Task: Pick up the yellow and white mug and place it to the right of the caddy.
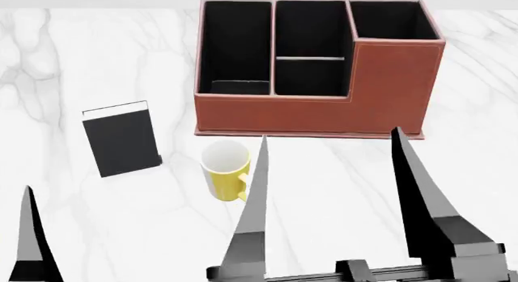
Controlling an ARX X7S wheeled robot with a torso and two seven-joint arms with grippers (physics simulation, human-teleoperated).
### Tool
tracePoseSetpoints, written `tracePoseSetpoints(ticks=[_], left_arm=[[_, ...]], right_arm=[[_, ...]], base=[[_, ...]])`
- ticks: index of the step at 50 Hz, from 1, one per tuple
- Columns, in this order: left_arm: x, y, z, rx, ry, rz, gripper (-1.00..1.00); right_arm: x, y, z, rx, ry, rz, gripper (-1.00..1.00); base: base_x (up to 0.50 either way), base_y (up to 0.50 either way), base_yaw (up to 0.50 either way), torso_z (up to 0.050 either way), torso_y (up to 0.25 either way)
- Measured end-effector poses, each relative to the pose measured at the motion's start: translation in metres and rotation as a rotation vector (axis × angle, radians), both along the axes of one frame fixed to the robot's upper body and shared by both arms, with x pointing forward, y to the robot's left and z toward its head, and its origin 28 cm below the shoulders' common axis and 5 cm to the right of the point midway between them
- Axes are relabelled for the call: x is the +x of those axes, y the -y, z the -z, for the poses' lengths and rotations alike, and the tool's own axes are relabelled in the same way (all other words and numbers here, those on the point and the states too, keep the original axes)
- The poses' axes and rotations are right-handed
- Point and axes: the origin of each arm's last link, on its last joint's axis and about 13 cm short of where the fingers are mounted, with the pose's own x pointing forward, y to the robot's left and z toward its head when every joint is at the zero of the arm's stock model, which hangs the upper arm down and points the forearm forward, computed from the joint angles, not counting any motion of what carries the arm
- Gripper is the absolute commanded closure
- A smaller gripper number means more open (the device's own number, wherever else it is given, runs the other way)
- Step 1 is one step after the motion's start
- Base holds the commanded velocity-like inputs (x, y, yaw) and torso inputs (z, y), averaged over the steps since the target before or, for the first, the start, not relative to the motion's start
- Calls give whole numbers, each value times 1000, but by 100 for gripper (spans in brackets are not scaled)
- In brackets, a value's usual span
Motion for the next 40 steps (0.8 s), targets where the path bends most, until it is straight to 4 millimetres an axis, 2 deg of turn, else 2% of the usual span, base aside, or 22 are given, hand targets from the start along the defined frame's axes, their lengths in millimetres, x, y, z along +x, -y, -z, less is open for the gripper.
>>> tracePoseSetpoints(ticks=[7,18,29,40], left_arm=[[-9,-1,-4,11,55,-31,-100],[-25,-6,-3,4,139,-142,-100],[-40,-19,-1,-43,229,-399,-100],[-68,-38,3,-135,324,-704,-100]], right_arm=[[-15,-9,-13,-6,66,-88,-100],[-27,7,-19,-11,44,-35,-100],[-31,18,-21,-9,26,36,-100],[-33,21,-22,1,0,69,-100]], base=[[0,0,0,0,0],[0,0,0,0,0],[0,0,0,0,0],[0,0,0,0,0]])
